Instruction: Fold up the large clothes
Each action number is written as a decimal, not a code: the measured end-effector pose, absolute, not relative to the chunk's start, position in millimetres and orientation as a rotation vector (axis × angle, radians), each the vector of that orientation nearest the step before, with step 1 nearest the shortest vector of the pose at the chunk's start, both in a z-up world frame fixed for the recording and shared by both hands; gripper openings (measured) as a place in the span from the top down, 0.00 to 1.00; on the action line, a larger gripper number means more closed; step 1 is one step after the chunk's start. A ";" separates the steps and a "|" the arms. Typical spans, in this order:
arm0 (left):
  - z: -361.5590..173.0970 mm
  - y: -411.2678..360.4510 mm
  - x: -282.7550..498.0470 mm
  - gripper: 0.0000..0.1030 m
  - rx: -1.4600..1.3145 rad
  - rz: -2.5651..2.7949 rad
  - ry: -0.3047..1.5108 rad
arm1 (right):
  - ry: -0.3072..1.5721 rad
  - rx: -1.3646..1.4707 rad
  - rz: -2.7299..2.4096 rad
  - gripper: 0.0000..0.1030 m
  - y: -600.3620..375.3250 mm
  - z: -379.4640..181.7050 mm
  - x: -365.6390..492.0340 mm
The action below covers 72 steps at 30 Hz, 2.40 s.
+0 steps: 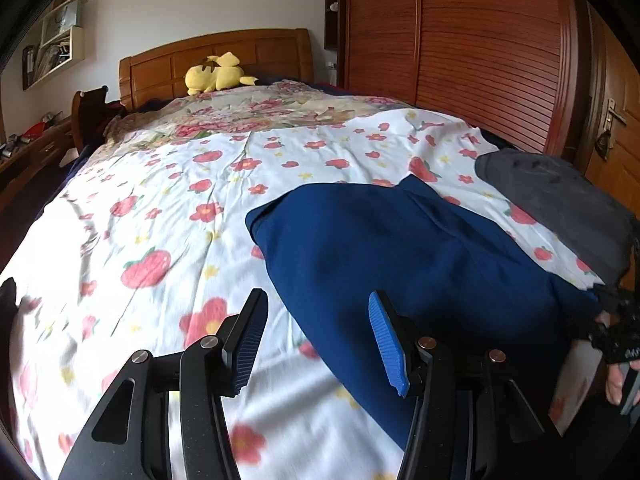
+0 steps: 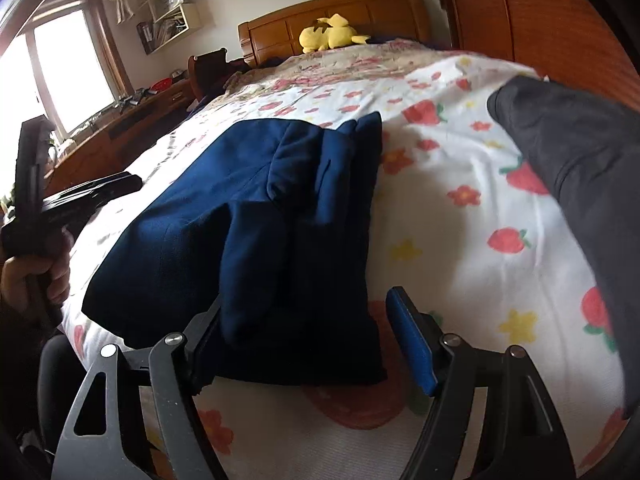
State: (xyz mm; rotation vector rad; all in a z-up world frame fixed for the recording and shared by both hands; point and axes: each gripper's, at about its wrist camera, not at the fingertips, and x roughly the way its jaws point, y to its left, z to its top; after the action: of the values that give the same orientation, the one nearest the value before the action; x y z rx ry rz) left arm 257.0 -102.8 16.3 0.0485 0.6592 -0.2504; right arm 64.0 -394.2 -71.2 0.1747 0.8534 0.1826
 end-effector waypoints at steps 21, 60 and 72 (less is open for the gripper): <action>-30.6 -93.8 403.7 0.46 0.051 -0.181 0.816 | 0.864 0.158 0.186 0.27 -385.7 -83.9 73.1; 119.7 -202.3 348.0 0.92 0.106 -0.252 0.475 | 0.534 0.071 0.196 0.80 -421.3 38.3 48.8; 154.6 -335.6 348.6 0.92 0.115 -0.400 0.399 | 0.454 -0.020 -0.005 0.80 -539.0 111.6 17.6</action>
State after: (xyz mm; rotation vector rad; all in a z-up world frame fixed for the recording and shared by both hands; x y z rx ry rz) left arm 348.6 -335.6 154.6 0.1151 0.3991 -0.4005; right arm 17.6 -539.0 111.6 -0.0203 0.4544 -0.0045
